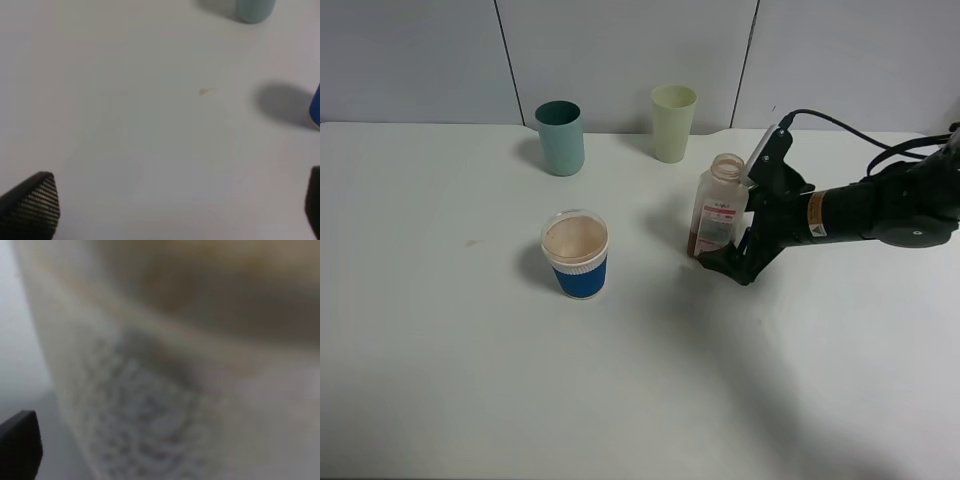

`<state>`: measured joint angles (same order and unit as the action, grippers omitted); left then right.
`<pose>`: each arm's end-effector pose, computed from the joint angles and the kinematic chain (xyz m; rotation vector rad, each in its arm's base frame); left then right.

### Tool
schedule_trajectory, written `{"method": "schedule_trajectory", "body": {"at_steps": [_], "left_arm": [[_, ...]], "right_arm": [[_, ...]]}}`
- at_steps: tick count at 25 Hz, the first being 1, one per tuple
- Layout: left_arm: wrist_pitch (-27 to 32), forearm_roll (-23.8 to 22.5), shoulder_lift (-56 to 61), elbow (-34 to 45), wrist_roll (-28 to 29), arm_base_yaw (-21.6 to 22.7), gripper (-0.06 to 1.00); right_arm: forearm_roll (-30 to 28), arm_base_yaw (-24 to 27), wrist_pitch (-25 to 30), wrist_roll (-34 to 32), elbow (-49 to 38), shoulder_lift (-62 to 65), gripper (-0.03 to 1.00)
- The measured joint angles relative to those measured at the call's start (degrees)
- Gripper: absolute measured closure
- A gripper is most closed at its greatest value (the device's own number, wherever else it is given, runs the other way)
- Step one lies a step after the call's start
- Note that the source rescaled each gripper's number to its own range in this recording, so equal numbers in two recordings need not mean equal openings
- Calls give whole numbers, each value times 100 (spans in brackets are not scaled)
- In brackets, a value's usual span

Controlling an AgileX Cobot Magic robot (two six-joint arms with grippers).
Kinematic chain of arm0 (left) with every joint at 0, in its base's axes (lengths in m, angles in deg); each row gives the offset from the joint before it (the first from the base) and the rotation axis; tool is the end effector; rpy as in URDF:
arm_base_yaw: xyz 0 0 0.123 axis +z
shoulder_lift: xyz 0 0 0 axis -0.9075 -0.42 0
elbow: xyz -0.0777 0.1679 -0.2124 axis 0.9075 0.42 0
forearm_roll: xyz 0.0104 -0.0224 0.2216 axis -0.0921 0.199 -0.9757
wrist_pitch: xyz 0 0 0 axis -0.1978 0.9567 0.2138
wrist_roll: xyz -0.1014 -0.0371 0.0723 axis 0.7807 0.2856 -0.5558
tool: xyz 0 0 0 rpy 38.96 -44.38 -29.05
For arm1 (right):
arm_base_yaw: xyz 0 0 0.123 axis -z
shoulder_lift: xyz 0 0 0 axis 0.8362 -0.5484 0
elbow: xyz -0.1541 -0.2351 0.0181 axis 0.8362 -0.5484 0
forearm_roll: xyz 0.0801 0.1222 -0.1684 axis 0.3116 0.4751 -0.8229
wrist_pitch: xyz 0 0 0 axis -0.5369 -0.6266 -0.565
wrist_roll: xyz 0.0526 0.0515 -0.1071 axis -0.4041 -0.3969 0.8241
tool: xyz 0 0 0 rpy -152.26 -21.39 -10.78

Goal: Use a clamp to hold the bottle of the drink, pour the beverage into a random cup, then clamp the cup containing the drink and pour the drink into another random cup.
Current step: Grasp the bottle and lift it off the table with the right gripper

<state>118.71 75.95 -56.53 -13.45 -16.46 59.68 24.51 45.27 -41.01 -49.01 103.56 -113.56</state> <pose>0.0069 0.0018 0.2476 0.0720 2.0282 -0.0502 0.3032 0.1254 0.0997 -1.2203 1.9251 0.3279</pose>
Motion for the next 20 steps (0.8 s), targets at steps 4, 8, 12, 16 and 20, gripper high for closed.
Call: {"method": "schedule_trajectory", "body": {"at_steps": [4,8,12,16,20], "left_arm": [[0,0,0,0,0,0,-6],[0,0,0,0,0,0,-6],[0,0,0,0,0,0,-6],[0,0,0,0,0,0,-6],[0,0,0,0,0,0,-6]], "right_arm": [[0,0,-183,0,121,-215,-3],[0,-23,-415,0,266,-442,-3],[18,-95,-538,0,302,-504,-3],[18,-101,-545,-20,302,-510,2],[18,-101,-545,-117,302,-510,40]]}}
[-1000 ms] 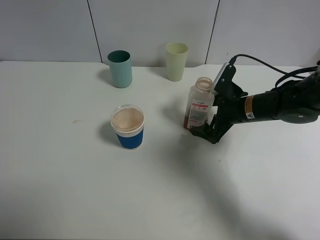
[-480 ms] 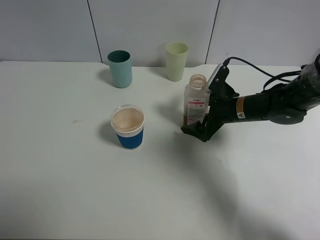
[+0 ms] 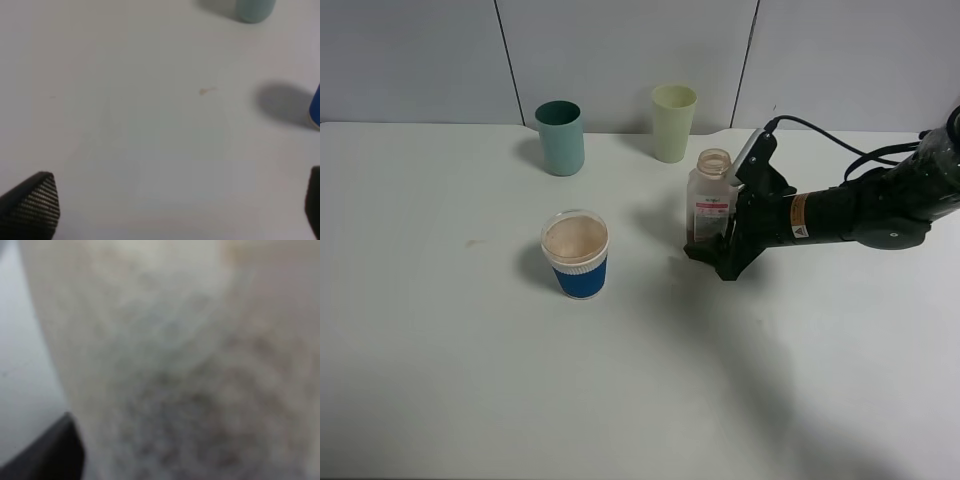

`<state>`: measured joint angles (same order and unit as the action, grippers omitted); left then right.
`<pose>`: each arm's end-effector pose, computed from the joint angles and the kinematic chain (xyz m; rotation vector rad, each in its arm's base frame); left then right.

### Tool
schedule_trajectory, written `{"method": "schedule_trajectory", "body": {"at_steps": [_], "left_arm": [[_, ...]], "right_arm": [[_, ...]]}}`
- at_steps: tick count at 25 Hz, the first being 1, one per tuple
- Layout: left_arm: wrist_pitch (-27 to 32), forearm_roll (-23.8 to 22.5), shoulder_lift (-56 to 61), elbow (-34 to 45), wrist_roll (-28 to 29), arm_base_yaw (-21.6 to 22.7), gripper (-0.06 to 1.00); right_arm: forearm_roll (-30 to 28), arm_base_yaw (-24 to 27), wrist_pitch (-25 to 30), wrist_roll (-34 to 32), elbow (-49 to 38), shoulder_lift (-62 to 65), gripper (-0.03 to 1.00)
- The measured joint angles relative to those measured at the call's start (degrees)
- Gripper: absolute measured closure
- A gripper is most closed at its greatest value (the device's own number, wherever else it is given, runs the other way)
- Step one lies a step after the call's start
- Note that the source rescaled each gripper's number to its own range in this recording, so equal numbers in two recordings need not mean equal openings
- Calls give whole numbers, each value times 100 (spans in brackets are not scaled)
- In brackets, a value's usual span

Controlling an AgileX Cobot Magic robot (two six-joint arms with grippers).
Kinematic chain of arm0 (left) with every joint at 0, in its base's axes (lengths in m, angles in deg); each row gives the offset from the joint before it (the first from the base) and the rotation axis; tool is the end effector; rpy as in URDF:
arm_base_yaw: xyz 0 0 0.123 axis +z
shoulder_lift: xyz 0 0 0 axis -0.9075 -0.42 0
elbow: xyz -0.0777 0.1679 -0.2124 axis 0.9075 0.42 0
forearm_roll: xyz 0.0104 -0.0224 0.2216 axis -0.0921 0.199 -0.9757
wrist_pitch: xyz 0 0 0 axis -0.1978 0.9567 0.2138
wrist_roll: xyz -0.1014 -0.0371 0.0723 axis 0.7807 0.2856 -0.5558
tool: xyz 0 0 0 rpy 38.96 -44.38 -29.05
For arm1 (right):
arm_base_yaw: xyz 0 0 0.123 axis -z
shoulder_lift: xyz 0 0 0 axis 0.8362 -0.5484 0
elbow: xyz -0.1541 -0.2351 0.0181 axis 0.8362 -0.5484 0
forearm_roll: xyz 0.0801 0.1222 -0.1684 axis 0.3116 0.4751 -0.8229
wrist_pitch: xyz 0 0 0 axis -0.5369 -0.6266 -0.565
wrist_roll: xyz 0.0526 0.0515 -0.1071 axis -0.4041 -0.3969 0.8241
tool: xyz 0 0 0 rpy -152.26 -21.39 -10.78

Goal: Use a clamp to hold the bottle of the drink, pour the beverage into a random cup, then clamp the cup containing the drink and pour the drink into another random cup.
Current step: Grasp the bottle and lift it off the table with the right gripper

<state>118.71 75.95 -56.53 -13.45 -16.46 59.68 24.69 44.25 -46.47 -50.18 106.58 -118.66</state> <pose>0.0069 0.0018 0.2476 0.0720 2.0282 -0.0502 0.3125 0.1419 0.0893 -1.1988 1.8853 0.4372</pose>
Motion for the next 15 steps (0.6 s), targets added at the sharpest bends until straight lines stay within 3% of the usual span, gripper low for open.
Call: {"method": "schedule_trajectory", "body": {"at_steps": [5,15], "left_arm": [[0,0,0,0,0,0,-6],[0,0,0,0,0,0,-6]], "right_arm": [[66,0,15,-115,0,-10,88],[316,0,110,-219,0,-10,88]]}}
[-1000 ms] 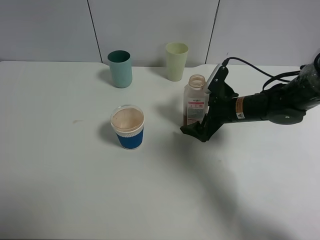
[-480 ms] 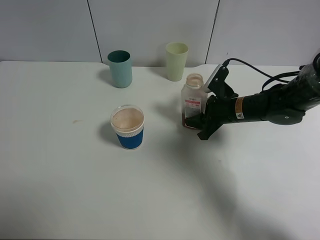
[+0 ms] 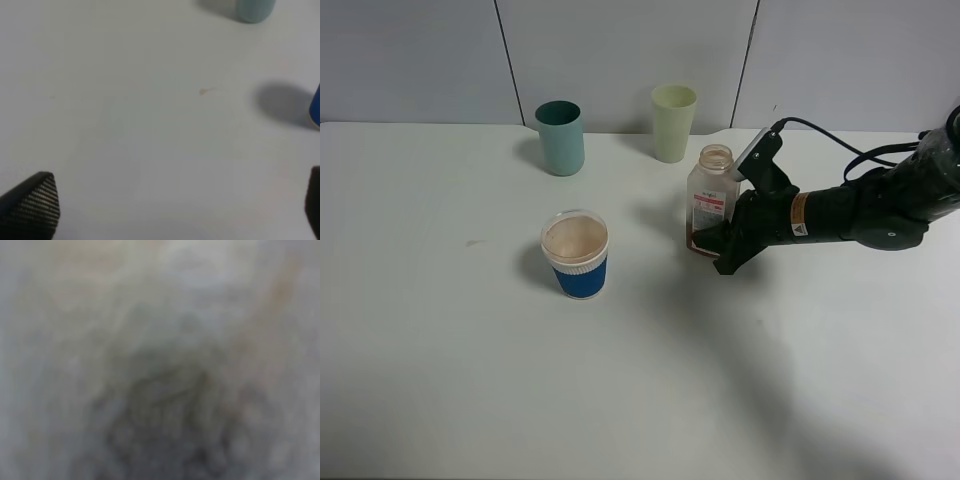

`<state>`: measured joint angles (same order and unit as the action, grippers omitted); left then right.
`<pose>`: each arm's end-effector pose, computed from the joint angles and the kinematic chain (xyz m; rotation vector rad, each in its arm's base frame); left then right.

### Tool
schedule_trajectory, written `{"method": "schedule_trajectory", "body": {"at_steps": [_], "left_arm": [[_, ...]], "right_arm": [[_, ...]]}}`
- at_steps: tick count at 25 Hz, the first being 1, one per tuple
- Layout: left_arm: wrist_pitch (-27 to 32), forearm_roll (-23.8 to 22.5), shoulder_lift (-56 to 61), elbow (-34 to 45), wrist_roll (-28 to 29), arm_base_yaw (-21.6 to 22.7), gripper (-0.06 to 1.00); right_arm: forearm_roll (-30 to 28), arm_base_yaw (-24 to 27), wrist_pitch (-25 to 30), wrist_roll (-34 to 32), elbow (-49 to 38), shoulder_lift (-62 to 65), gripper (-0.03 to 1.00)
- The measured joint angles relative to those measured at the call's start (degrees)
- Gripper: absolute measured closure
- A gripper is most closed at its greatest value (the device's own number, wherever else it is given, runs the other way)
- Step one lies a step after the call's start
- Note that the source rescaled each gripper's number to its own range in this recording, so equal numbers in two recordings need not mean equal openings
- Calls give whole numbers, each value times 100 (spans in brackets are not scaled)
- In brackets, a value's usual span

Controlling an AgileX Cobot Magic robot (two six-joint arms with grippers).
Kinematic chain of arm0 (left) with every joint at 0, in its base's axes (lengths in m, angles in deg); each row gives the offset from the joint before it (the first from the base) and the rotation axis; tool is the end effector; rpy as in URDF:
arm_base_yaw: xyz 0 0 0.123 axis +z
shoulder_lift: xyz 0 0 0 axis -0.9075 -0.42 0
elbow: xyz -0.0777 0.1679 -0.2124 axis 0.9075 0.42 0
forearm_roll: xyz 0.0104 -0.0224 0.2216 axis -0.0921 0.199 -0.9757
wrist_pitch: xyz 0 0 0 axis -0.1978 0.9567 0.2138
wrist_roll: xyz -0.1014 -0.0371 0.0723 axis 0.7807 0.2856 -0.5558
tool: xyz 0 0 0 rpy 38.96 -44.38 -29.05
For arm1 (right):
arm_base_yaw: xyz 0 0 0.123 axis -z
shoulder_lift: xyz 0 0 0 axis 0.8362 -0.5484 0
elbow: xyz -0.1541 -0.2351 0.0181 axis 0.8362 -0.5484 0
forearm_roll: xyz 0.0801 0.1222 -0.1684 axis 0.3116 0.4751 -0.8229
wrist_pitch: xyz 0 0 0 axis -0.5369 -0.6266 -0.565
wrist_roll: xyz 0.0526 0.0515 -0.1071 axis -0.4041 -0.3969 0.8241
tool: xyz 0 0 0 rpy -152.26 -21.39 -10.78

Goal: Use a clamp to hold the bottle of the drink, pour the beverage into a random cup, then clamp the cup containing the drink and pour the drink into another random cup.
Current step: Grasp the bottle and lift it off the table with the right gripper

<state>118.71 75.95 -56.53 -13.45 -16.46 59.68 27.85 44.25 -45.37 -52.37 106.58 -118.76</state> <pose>0.0069 0.0018 0.2476 0.0720 2.0282 -0.0502 0.3164 0.1387 0.0883 -1.1041 1.9486 0.4385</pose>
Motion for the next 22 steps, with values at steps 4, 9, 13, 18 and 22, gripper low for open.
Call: {"method": "schedule_trajectory", "body": {"at_steps": [4,9,13,18,22], "left_arm": [[0,0,0,0,0,0,-6],[0,0,0,0,0,0,-6],[0,0,0,0,0,0,-6],[0,0,0,0,0,0,-6],[0,0,0,0,0,0,-6]], "right_arm": [[4,0,19,-39,0,5,88],[6,-38,403,-350,0,199,88],[6,-86,696,-430,-5,346,88],[151,-219,987,-452,-5,672,88],[260,-301,1138,-452,-5,784,88]]}}
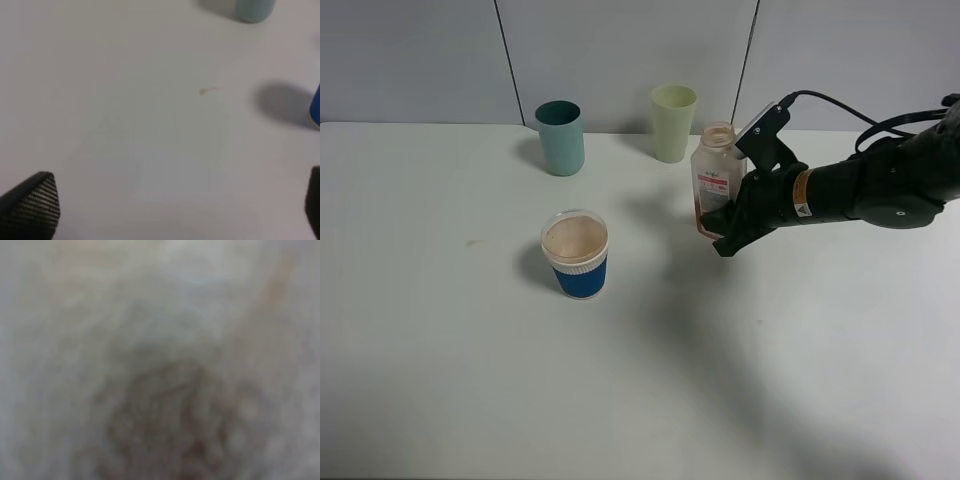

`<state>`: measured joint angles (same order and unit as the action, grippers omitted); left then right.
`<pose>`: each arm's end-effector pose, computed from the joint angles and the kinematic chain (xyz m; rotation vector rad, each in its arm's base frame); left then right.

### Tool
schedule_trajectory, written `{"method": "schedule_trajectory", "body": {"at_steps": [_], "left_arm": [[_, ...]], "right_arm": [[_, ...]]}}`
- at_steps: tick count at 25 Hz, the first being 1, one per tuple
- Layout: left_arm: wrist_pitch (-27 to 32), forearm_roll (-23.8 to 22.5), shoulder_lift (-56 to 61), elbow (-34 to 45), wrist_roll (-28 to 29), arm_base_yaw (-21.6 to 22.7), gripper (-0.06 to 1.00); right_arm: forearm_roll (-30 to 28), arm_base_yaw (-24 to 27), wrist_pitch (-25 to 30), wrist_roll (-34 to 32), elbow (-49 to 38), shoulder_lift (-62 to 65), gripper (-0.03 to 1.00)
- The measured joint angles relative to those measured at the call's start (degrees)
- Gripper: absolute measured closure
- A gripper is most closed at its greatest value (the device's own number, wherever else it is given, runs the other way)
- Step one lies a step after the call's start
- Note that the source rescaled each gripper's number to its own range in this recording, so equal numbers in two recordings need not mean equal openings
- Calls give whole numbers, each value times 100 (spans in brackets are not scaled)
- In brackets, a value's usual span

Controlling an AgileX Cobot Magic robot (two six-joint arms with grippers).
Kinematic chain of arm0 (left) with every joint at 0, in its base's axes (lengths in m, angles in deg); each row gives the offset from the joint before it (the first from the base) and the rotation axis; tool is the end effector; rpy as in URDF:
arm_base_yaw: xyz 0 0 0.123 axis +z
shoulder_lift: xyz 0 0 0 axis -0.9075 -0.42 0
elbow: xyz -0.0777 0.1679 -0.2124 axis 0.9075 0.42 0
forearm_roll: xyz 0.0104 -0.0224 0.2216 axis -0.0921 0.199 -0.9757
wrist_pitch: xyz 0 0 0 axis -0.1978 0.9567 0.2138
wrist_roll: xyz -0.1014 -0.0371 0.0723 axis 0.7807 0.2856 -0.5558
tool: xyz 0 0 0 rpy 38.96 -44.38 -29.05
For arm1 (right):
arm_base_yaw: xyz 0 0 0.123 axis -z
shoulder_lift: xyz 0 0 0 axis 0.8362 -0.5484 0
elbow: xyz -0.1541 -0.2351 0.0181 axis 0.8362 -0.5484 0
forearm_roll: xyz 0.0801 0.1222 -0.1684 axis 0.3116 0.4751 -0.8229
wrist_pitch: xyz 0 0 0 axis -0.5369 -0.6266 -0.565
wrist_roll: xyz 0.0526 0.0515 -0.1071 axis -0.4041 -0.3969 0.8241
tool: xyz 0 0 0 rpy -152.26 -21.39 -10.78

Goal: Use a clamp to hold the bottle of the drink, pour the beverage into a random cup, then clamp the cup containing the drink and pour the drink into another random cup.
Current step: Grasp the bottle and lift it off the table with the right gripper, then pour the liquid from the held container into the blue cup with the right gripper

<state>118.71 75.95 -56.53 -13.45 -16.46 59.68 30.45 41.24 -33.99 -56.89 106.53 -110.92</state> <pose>0.0069 0.0018 0.2476 0.0720 2.0282 -0.0502 0.3137 0.1362 0.1176 -1.0391 2.0240 0.3064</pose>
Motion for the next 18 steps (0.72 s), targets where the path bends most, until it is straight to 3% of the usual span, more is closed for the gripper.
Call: {"method": "schedule_trajectory", "body": {"at_steps": [11,18], "left_arm": [[0,0,0,0,0,0,-6],[0,0,0,0,0,0,-6]], "right_arm": [[286,-493,404,-149,-3,212,88],[307,-867,1332,-149,333,339,88]]}}
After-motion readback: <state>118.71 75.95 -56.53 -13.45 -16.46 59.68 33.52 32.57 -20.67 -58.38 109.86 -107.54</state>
